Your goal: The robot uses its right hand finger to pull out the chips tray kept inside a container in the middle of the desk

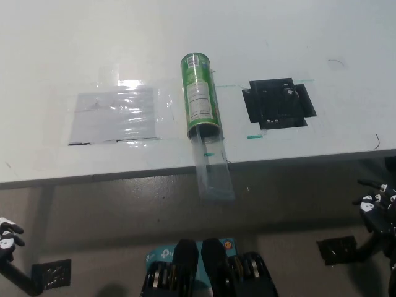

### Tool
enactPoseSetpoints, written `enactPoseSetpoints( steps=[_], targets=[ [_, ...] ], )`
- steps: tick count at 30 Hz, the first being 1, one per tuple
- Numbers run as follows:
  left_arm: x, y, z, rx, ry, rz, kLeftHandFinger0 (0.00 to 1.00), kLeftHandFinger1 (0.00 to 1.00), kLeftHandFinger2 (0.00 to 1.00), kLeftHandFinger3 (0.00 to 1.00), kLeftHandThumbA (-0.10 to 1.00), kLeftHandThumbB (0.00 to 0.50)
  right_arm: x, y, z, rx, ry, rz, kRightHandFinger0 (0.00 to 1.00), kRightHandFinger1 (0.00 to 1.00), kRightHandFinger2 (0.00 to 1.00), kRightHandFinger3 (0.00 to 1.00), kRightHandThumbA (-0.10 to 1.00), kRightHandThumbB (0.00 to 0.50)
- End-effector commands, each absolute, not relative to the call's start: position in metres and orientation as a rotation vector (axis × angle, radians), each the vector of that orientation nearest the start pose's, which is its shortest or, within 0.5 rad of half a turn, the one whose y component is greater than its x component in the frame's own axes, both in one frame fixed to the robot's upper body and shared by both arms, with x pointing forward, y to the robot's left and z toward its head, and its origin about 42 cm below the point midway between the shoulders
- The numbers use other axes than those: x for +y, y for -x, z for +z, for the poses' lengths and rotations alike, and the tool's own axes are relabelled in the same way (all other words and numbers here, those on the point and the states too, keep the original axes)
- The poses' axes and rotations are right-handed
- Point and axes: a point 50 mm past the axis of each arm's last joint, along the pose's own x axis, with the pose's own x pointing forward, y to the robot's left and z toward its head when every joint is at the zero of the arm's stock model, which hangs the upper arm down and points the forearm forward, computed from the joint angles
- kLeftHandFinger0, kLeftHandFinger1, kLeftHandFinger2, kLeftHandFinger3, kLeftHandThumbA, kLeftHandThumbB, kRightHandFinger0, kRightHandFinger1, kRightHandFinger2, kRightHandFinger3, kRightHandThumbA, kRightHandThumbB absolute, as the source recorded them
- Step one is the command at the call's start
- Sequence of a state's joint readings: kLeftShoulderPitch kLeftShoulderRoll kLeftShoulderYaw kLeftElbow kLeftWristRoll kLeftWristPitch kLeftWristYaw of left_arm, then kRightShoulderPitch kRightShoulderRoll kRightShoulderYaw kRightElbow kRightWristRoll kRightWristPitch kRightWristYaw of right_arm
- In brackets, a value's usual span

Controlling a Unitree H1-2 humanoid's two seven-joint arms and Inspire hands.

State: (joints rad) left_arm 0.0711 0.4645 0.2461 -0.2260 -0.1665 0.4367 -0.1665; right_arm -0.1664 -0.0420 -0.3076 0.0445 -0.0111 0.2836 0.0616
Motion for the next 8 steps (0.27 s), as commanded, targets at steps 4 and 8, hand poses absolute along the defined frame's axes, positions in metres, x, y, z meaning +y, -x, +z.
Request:
enactPoseSetpoints(
  steps=[4,8],
  targets=[
    [0.4037,-0.2522,0.1742,0.187,-0.288,0.071,0.15,0.19,0.32,0.72,-0.1,0.0,-0.2982,-0.334,0.1252,0.133,-0.028,-0.211,0.0,0.0,0.33,0.63,-0.02,0.115],
    [0.4036,-0.2525,0.1741,0.191,-0.293,0.077,0.16,0.2,0.32,0.72,-0.1,0.0,-0.2984,-0.3343,0.1252,0.136,-0.027,-0.215,0.0,0.0,0.32,0.6,-0.02,0.12]
  ],
)
